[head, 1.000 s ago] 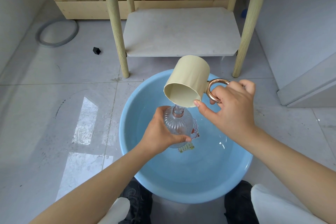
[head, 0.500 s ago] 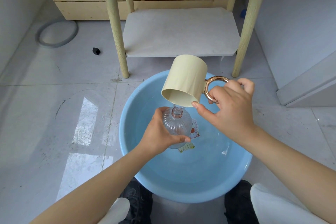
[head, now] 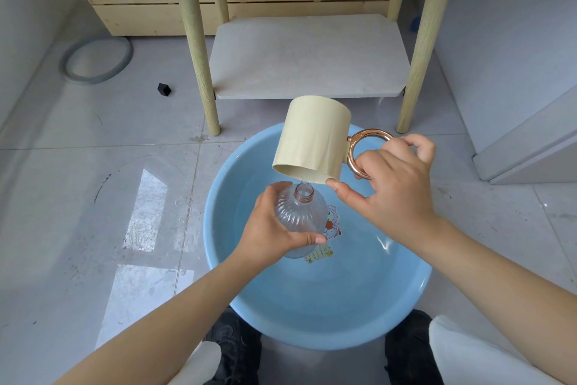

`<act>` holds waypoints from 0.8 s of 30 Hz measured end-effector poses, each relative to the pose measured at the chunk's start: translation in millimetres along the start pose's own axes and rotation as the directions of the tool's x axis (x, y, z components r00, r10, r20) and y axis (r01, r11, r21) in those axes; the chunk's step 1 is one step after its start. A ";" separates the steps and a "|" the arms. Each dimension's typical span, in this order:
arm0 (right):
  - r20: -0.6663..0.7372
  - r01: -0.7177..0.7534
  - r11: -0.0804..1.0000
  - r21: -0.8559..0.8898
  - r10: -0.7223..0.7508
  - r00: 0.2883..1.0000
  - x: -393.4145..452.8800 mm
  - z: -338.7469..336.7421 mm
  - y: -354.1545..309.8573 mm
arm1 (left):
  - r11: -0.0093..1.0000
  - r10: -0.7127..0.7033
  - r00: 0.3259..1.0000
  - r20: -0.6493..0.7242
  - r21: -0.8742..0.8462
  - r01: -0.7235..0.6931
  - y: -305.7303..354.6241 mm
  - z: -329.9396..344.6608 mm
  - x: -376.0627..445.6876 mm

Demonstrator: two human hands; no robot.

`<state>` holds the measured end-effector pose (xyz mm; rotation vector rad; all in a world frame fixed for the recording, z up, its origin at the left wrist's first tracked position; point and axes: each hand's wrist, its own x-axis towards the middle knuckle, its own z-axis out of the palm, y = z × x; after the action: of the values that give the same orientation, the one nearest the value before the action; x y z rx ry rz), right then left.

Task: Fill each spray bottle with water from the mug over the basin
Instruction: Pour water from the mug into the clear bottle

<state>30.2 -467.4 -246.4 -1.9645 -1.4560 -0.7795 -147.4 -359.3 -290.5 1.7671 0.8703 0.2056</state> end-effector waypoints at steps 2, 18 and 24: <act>0.004 0.002 1.000 0.000 -0.002 1.000 -0.4 -0.2 -0.4 | 1.000 -0.001 1.000 -0.007 -0.009 0.001 0.5 0.3 -0.1; 0.362 -0.302 0.943 -0.136 0.331 0.871 -26.8 25.7 22.6 | 0.978 -0.167 0.986 -0.003 -0.128 0.166 -1.6 -4.0 -2.0; 0.612 -0.032 0.945 -0.325 0.236 0.755 -44.1 42.9 26.4 | 0.971 -0.193 0.981 -0.012 -0.148 0.190 -0.8 -7.1 -2.9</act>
<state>50.2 -470.4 -310.2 -2.7242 -1.5943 -0.2478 -153.6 -355.7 -287.7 1.5374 1.0135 0.1622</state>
